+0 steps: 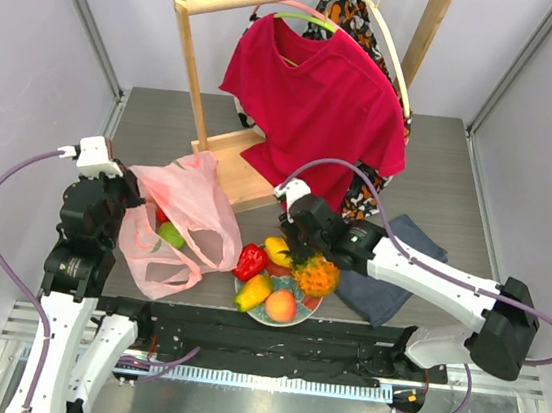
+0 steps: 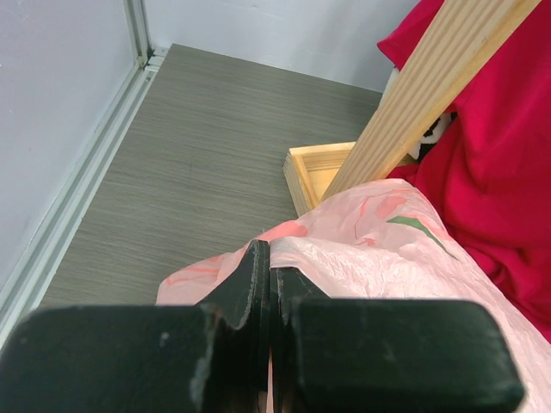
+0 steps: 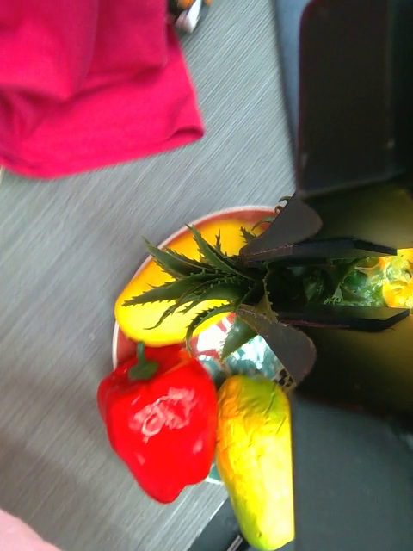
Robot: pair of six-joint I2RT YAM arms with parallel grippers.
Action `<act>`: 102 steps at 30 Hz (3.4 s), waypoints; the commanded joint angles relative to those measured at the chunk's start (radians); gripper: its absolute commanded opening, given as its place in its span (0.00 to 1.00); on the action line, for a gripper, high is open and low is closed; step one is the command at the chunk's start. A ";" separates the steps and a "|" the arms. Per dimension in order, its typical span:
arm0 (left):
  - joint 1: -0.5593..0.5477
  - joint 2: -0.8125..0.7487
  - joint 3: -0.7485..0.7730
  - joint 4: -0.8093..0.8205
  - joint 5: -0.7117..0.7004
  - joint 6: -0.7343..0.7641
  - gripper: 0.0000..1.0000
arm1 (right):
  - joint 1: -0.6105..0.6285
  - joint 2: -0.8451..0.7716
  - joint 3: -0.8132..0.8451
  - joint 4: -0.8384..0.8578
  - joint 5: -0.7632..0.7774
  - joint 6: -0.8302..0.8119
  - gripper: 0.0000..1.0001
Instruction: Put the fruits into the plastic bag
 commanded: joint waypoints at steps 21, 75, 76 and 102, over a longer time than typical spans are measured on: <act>0.005 0.038 0.004 0.054 0.096 0.010 0.00 | 0.259 -0.164 0.319 0.353 -0.545 -0.103 0.01; 0.005 0.039 -0.004 0.074 0.197 0.002 0.00 | 0.241 0.580 0.680 0.457 0.073 -0.288 0.01; 0.005 0.036 -0.004 0.074 0.199 0.001 0.00 | 0.235 0.585 0.684 0.463 0.073 -0.282 0.01; 0.004 0.048 -0.006 0.066 0.173 -0.011 0.00 | 0.164 0.602 0.663 0.504 -0.130 -0.114 0.71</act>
